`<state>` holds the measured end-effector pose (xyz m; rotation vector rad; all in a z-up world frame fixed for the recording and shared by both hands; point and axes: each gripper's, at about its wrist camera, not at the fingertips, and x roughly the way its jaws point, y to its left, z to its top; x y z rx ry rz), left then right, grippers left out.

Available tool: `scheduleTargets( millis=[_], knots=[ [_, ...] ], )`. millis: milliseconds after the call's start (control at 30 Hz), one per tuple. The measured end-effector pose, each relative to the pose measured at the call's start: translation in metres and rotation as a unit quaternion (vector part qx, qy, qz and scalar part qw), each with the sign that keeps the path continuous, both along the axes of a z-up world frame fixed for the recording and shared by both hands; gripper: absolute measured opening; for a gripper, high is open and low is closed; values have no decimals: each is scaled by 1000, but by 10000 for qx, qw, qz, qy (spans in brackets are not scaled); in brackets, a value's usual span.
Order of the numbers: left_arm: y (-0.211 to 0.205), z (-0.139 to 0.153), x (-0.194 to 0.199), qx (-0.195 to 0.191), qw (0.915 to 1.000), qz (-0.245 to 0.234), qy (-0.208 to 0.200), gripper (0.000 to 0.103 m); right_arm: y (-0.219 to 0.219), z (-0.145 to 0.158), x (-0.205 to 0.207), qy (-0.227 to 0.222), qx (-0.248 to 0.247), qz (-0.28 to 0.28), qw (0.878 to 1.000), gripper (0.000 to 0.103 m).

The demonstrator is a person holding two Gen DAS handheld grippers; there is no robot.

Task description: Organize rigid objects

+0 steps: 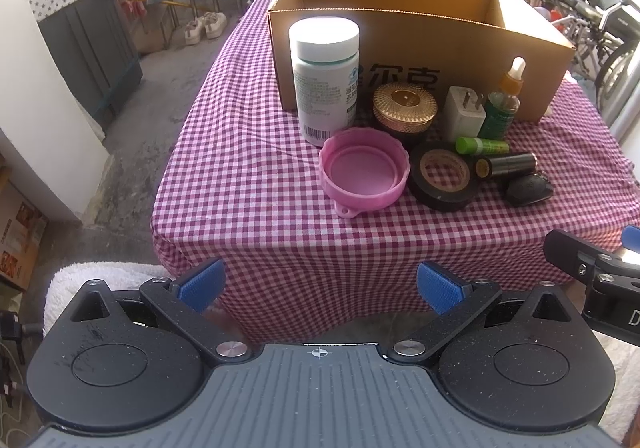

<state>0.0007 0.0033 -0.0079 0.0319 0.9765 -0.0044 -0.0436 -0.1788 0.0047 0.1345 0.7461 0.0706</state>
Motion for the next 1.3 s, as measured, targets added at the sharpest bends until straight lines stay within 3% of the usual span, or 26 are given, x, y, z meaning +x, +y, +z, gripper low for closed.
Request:
scheduleTargets(
  millis=[367,500,667,800,1033,1300],
  knots=[
    [-1,-5,3,2,10000,-55,-22,103,-3,-3,6,-1,-8,-98,10000,103],
    [-7,-2,6,6,9994,-255,-236,102,-15,-5,9,-87,146,-302,9994,103],
    [-14,-1,14,-333,9957,-673,-544,102,-35,-6,13,-283,410,-530,9974,103],
    [-29,-3,23,-504,9884,-1222,-749,102,-50,-10,16,-413,704,-662,9945,103],
    [-62,-8,35,-767,9668,-2168,-1116,99,-72,-22,26,-469,1212,-697,9891,98],
    [-94,-19,43,-856,9512,-2836,-866,93,-96,-40,43,-360,1949,-636,9781,83]
  ],
)
